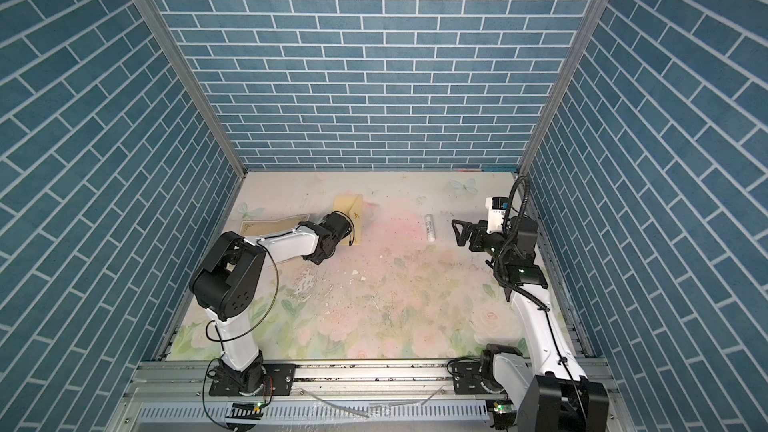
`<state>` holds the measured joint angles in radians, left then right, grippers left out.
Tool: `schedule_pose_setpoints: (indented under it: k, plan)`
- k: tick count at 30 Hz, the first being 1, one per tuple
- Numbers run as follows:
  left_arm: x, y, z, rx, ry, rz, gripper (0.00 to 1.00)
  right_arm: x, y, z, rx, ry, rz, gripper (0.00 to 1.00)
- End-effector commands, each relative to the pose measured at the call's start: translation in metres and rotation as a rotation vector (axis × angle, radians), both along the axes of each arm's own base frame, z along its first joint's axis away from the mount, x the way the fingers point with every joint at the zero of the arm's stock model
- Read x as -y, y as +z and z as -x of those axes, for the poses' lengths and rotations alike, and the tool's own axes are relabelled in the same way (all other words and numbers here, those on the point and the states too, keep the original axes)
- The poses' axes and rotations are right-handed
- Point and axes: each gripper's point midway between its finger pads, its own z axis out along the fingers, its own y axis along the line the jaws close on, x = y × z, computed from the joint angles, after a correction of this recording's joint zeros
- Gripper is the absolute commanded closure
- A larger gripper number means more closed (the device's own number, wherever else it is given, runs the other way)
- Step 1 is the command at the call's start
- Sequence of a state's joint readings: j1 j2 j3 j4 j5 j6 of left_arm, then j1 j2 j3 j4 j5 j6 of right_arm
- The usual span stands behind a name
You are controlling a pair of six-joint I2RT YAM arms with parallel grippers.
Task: Place the letter into the envelope and seal it
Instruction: 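Lift the letter sheet with the left gripper while the right gripper approaches it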
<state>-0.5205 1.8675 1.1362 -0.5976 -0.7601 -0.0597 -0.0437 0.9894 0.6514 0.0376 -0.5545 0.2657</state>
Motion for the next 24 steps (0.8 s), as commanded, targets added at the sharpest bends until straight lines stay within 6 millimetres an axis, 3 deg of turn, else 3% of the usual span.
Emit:
schedule_pose_setpoints:
  k: [1, 4, 9, 16, 24]
  plan:
    - [0.000, 0.016, 0.001, 0.017, 0.006, 0.028, 1.00, -0.007, 0.010, 0.004, 0.020, 0.031, -0.023, 0.02]
    - [0.005, 0.039, -0.001, 0.051, 0.000, 0.078, 1.00, -0.012, 0.022, 0.007, 0.045, 0.054, -0.021, 0.01]
    - [0.017, 0.101, -0.005, 0.161, -0.042, 0.208, 1.00, -0.030, 0.045, 0.013, 0.104, 0.129, 0.005, 0.02]
    - [0.038, 0.183, -0.001, 0.276, -0.162, 0.386, 1.00, -0.074, 0.062, 0.021, 0.161, 0.288, 0.045, 0.05]
    - [0.097, 0.249, 0.028, 0.332, -0.531, 0.610, 1.00, -0.123, 0.081, 0.028, 0.229, 0.513, 0.069, 0.06]
